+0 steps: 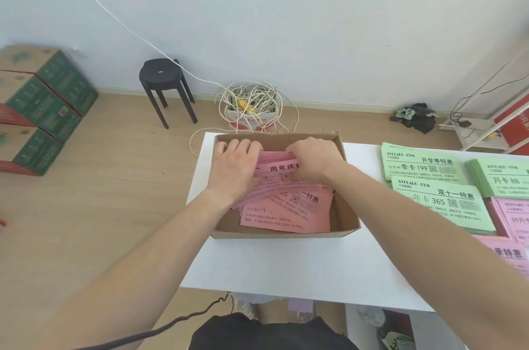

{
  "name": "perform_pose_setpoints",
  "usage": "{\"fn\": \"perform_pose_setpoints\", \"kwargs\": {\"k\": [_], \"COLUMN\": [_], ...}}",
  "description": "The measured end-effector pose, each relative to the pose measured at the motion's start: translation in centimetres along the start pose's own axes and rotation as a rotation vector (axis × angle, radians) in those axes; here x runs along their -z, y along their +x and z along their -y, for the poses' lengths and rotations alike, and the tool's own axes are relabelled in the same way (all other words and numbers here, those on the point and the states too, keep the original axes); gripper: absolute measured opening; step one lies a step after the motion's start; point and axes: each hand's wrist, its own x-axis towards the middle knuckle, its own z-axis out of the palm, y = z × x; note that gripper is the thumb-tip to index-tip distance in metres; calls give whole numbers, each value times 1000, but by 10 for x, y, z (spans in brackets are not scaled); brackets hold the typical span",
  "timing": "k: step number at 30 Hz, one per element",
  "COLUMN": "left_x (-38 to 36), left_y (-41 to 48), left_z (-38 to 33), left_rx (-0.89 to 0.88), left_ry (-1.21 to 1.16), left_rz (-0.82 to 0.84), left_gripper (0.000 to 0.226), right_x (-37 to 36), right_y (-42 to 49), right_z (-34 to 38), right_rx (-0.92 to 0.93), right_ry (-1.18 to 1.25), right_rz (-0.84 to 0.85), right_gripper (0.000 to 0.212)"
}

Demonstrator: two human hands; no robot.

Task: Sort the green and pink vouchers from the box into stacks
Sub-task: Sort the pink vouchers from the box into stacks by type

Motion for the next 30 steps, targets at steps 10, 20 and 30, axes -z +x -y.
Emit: {"fn": "perform_pose_setpoints", "kwargs": {"k": [10,20,30], "left_x": [12,-6,-5], "left_y": [2,-6,5], "left_z": [0,-2,3], "left_rx": [33,184,348], "left_ry": [-113,-341,-457], "left_rz": [257,378,341], "left_gripper": [28,48,25], "right_x": [-51,-62,-52], "right_y": [-18,-14,-8], "right_z": [-17,-24,-31], "right_rx": [-109,-169,-126], "right_ry": [25,15,20], "right_rz": [-79,15,21], "right_gripper": [31,20,25]}}
